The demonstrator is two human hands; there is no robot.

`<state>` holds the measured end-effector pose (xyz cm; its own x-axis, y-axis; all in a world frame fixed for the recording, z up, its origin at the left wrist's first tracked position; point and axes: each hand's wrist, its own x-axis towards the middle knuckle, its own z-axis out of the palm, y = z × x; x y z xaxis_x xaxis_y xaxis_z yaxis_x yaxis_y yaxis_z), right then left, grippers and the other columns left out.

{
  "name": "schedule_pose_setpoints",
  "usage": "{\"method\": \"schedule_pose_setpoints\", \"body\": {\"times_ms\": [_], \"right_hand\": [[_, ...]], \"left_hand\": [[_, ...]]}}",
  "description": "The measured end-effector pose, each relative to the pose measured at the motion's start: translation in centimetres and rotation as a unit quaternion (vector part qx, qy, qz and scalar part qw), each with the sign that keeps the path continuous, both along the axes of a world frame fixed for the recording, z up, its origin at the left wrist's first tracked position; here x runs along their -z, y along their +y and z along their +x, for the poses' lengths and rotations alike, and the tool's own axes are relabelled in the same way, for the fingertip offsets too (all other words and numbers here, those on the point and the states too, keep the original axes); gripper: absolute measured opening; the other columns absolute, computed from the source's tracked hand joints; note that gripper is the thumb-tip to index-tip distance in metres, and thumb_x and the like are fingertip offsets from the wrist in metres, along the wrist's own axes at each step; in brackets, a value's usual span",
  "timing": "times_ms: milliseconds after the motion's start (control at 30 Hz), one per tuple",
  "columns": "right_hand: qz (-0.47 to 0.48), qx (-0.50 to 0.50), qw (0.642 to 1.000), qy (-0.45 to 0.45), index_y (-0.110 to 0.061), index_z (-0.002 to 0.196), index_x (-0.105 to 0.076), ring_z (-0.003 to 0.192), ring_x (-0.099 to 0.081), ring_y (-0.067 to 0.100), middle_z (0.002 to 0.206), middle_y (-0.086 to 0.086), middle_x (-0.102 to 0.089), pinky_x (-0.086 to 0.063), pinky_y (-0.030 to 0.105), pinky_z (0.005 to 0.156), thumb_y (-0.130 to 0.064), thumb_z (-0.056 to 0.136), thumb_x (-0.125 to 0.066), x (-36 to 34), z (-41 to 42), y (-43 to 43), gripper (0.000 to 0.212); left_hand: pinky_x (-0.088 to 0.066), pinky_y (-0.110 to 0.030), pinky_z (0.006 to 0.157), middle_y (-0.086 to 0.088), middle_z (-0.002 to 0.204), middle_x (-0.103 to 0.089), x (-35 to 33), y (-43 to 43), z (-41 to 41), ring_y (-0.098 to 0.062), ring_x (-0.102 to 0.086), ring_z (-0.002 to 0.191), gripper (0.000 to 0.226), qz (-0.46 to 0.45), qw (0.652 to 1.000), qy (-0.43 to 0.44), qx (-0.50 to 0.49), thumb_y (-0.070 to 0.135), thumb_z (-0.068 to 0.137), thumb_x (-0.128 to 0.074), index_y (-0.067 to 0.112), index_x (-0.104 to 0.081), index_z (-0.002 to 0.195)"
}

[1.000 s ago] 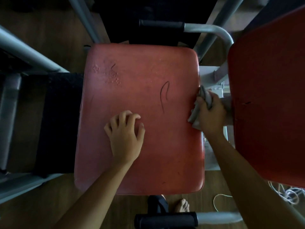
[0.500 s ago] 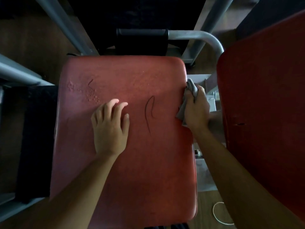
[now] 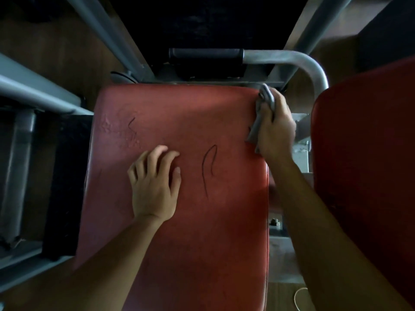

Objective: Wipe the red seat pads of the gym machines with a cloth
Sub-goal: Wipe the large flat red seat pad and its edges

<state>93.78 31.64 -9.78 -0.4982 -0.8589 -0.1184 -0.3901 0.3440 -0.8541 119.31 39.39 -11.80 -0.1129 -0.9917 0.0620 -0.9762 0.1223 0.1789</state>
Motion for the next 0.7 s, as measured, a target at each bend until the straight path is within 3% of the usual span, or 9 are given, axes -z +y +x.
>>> {"method": "schedule_pose_setpoints", "body": {"times_ms": [133, 267, 400, 567, 700], "right_hand": [[0.032, 0.011, 0.999, -0.026, -0.039, 0.135, -0.055, 0.099, -0.067, 0.005, 0.118, -0.012, -0.067, -0.054, 0.028, 0.088, -0.03, 0.104, -0.045, 0.1, 0.5, 4.5, 0.034], [0.019, 0.004, 1.0, -0.02, -0.033, 0.136, -0.057, 0.106, -0.064, 0.011, 0.117, -0.003, -0.068, -0.05, 0.032, 0.095, -0.032, 0.102, -0.05, 0.6, -0.1, 0.9, 0.034], [0.023, 0.029, 0.999, -0.036, -0.04, 0.129, -0.059, 0.104, -0.065, 0.015, 0.114, -0.001, -0.068, -0.052, 0.04, 0.095, -0.034, 0.097, -0.052, 1.1, -0.5, -1.8, 0.033], [0.013, -0.012, 0.999, -0.027, -0.04, 0.131, -0.057, 0.095, -0.069, 0.011, 0.106, -0.012, -0.069, -0.056, 0.035, 0.087, -0.033, 0.1, -0.05, 0.3, 0.1, 4.8, 0.033], [0.008, -0.014, 1.0, -0.01, -0.041, 0.131, -0.057, 0.099, -0.068, 0.016, 0.11, -0.007, -0.069, -0.055, 0.045, 0.089, -0.035, 0.098, -0.047, 0.9, 0.2, 3.4, 0.035]], "left_hand": [[-0.03, -0.049, 0.105, 0.002, 0.141, -0.048, -0.2, 0.0, 0.1, -0.03, -0.043, 0.129, 0.032, 0.004, 1.0, 0.006, -0.002, 0.032, 0.097, -0.052, 0.027, -0.058, 0.128], [-0.03, -0.049, 0.103, 0.004, 0.142, -0.046, -0.1, 0.1, 0.2, -0.029, -0.042, 0.129, 0.033, 0.011, 1.0, 0.008, -0.003, 0.033, 0.096, -0.051, 0.027, -0.058, 0.128], [-0.03, -0.05, 0.102, 0.004, 0.142, -0.046, 0.0, 0.0, 0.2, -0.029, -0.041, 0.129, 0.033, 0.014, 1.0, 0.005, -0.006, 0.034, 0.096, -0.051, 0.028, -0.057, 0.127], [-0.031, -0.05, 0.099, 0.004, 0.141, -0.047, -0.1, 0.0, 0.2, -0.029, -0.042, 0.128, 0.033, -0.001, 1.0, 0.015, -0.001, 0.032, 0.095, -0.052, 0.027, -0.059, 0.127], [-0.031, -0.05, 0.101, 0.004, 0.141, -0.047, 0.0, 0.0, 0.1, -0.029, -0.042, 0.129, 0.033, -0.001, 1.0, 0.018, -0.001, 0.033, 0.095, -0.051, 0.027, -0.059, 0.127]]}}
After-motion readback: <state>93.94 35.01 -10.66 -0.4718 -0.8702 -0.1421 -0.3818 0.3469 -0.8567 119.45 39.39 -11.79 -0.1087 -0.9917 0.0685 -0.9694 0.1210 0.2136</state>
